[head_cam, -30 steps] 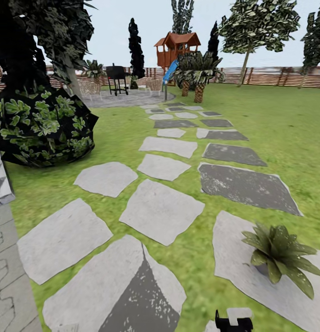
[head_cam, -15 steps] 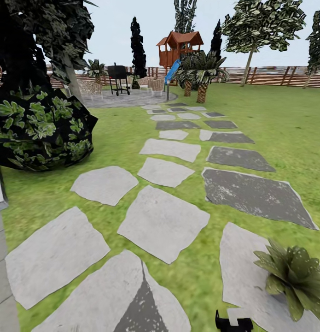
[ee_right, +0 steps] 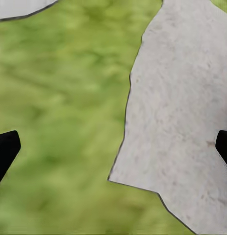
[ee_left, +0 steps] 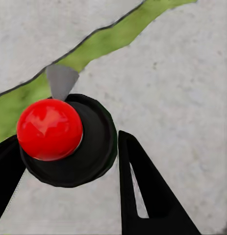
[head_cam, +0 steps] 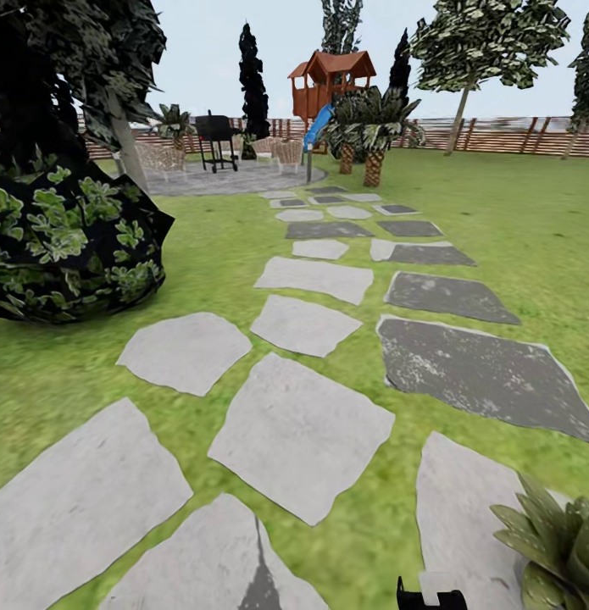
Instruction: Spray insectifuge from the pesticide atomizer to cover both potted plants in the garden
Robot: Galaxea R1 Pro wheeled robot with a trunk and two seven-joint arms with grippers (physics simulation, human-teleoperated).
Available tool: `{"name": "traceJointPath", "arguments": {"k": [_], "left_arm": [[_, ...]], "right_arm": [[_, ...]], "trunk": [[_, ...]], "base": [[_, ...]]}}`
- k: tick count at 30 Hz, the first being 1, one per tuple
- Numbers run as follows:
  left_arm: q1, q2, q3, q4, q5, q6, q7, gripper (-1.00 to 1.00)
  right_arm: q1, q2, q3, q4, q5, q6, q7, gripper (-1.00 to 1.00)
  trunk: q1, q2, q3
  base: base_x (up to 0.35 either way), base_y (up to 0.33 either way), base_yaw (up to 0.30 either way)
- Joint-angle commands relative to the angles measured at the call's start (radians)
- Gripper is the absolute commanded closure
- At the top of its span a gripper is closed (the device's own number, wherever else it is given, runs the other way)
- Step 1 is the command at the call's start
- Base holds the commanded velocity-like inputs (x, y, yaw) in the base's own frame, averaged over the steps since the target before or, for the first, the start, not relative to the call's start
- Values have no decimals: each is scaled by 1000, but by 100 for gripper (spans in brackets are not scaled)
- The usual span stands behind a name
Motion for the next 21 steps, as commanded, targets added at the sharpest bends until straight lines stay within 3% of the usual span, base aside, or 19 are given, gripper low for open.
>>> {"name": "traceJointPath", "arguments": {"k": [1, 21], "left_arm": [[-1, 0, 5, 1, 1, -3, -3, 100], [-1, 0, 5, 1, 1, -4, -3, 100]], "right_arm": [[0, 0, -8, 1, 11, -2, -4, -100], [-1, 0, -8, 1, 11, -2, -4, -100]], "trunk": [[0, 0, -1], [0, 0, -1]], "base": [[338, 0, 0], [338, 0, 0]]}}
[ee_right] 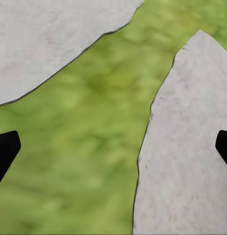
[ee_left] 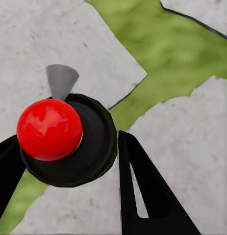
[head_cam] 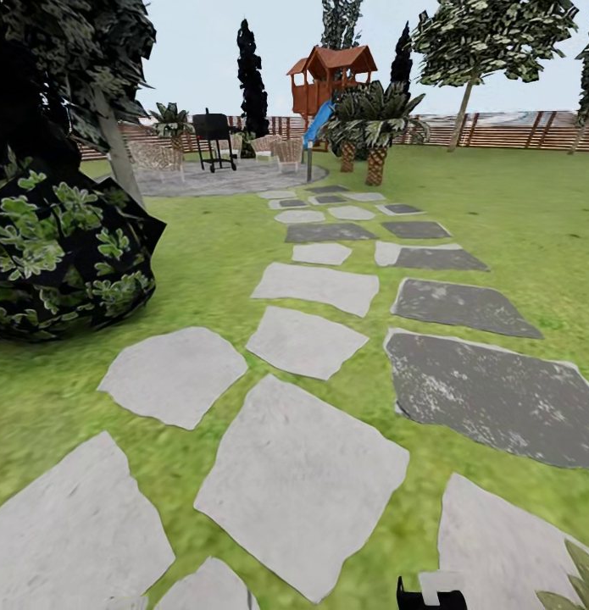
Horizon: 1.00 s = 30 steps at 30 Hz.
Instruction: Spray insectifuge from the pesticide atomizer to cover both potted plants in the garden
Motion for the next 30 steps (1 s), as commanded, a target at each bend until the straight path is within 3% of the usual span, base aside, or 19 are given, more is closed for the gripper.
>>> {"name": "traceJointPath", "arguments": {"k": [1, 30], "left_arm": [[-1, -1, 5, 1, 1, -3, -3, 100], [-1, -1, 4, 1, 1, -1, -3, 100]], "right_arm": [[-1, 0, -8, 1, 11, -2, -4, -100], [0, 0, -8, 1, 11, -2, -4, -100]], "trunk": [[0, 0, -1], [0, 0, 20]], "base": [[338, 0, 0], [338, 0, 0]]}}
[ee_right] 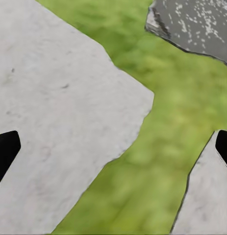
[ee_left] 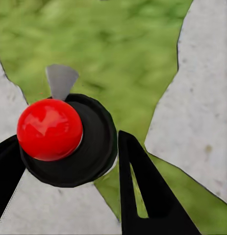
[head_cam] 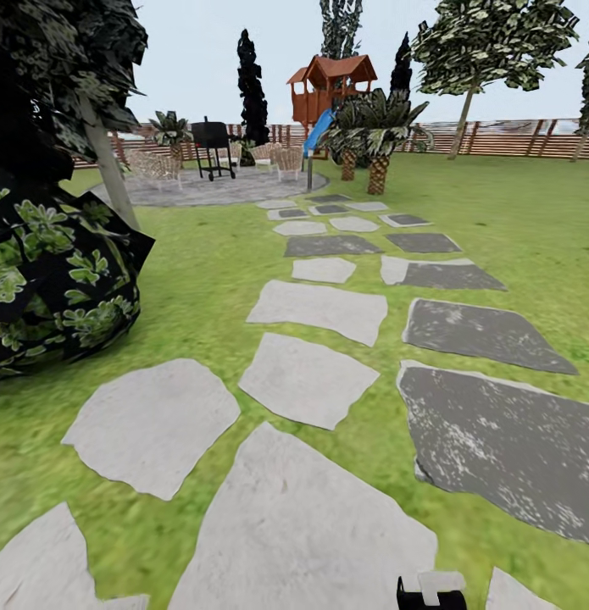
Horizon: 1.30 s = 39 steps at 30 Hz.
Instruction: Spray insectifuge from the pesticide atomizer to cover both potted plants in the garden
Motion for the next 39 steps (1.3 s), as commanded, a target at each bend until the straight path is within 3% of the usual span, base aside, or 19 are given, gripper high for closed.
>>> {"name": "traceJointPath", "arguments": {"k": [1, 21, 39], "left_arm": [[-1, 0, 5, 1, 1, -3, -3, 100], [-1, 0, 4, 1, 1, -5, -3, 100], [-1, 0, 4, 1, 1, -5, -3, 100]], "right_arm": [[0, 0, -8, 1, 11, -2, -4, -100], [0, -1, -8, 1, 12, -2, -4, -100], [0, 0, -8, 1, 12, -2, -4, -100]], "trunk": [[0, 0, -1], [0, 0, 0], [0, 0, 19]], "base": [[338, 0, 0], [338, 0, 0], [338, -54, 0]]}}
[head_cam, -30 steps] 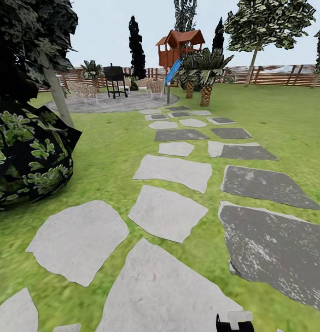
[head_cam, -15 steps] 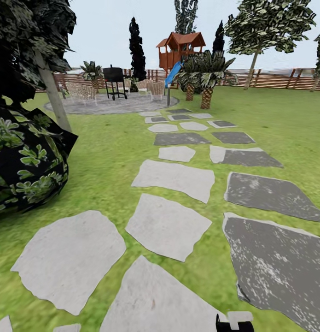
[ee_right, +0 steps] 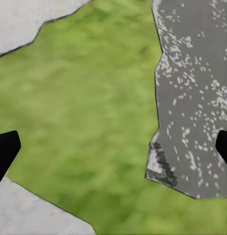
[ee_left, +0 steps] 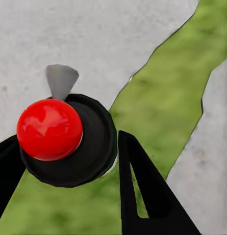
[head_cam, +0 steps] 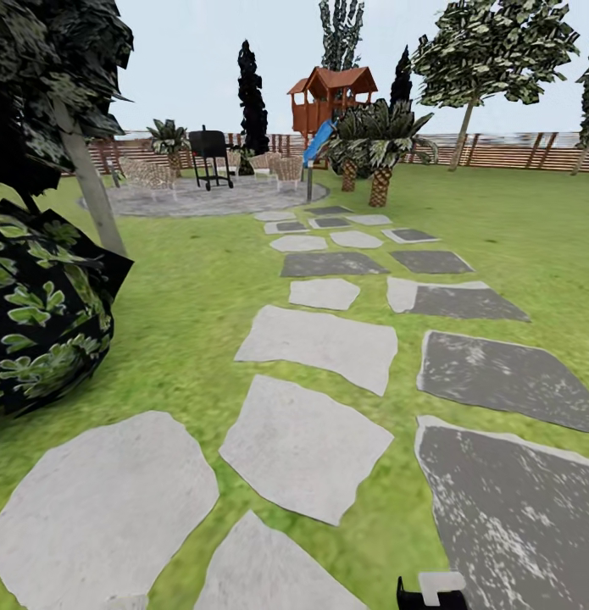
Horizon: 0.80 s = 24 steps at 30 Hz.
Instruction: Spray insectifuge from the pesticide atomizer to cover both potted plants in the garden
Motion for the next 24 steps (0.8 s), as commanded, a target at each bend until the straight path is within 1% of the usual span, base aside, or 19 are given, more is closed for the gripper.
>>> {"name": "traceJointPath", "arguments": {"k": [1, 17, 24], "left_arm": [[-1, 0, 5, 1, 1, -3, -3, 100], [-1, -1, 5, 1, -1, -3, -3, 100], [-1, -1, 5, 1, -1, -3, -3, 100]], "right_arm": [[-1, 0, -8, 1, 11, -2, -4, -100], [-1, 0, -8, 1, 11, -2, -4, -100], [-1, 0, -8, 2, 11, -2, -4, -100]], "trunk": [[0, 0, -1], [0, 0, 0], [0, 0, 9]], "base": [[338, -79, 0], [338, -84, 0], [338, -86, 0]]}}
